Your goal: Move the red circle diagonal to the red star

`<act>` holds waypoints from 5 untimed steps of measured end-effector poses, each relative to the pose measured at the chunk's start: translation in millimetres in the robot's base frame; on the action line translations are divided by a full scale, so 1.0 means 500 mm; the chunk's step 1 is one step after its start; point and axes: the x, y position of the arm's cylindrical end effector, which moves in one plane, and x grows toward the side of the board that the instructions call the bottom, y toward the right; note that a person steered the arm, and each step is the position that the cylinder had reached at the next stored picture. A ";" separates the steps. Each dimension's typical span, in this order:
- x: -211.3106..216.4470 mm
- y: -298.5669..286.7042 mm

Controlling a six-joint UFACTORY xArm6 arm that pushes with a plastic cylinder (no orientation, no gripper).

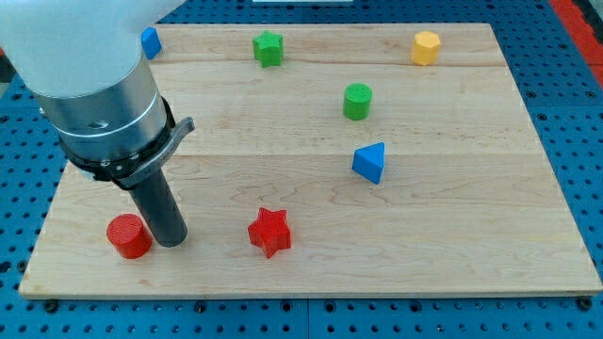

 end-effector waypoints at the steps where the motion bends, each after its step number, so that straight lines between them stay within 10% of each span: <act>1: 0.000 -0.001; 5: 0.030 0.000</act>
